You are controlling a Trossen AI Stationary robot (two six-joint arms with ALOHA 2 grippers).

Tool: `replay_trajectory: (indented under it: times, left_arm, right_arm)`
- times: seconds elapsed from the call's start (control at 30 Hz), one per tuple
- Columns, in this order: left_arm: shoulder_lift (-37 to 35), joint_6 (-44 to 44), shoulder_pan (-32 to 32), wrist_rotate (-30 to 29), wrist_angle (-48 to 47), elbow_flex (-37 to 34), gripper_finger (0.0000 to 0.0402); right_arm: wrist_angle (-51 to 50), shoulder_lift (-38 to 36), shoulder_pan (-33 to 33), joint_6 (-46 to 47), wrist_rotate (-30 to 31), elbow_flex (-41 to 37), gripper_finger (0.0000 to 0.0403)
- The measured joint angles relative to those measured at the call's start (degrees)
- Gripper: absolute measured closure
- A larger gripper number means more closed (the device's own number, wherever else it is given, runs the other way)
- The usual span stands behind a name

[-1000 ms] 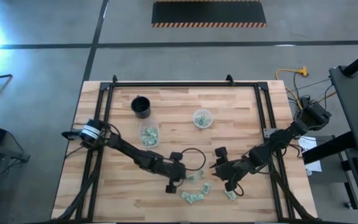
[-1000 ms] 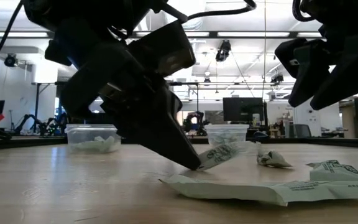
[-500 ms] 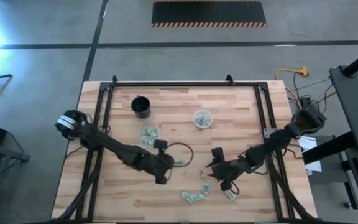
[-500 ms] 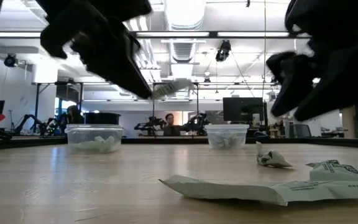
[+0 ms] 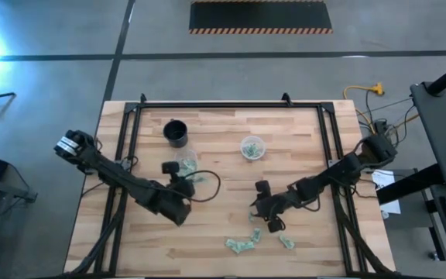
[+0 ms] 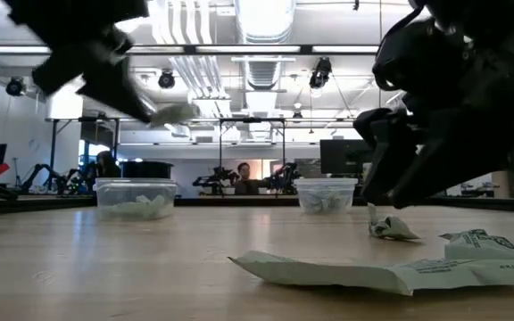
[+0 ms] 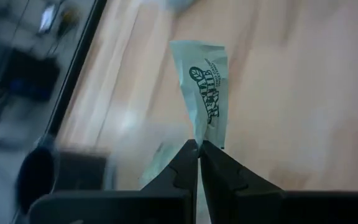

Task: Pick and place items into bin
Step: Put the stevia packet into the left transparent bin

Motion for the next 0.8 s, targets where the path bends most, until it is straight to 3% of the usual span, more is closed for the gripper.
replay_trajectory:
  times: [0.13,0.4,0.6,0.8]
  left_arm:
    - [0.18,-7.77,0.52,-0.44,-4.9,-3.88,0.0401]
    - [-0.11,-14.63,1.6,-8.3,-7.79,-7.92,0.0401]
    - [-0.02,-14.66,4.94,-4.43,-7.9,-9.56,0.0401]
    - [0.02,-14.51,5.98,-4.12,-6.33,-9.49,0.0402]
  right_arm:
    - [0.59,0.33,-0.03,-0.67,-0.23,0.0,0.0253]
    - [1.89,0.53,-0.55,-1.33,-1.19,0.01,0.0265]
    - [2.11,1.43,-0.63,-1.33,-1.22,0.02,0.0264]
    - [2.92,2.72,-1.2,-1.36,-2.93,0.04,0.0268]
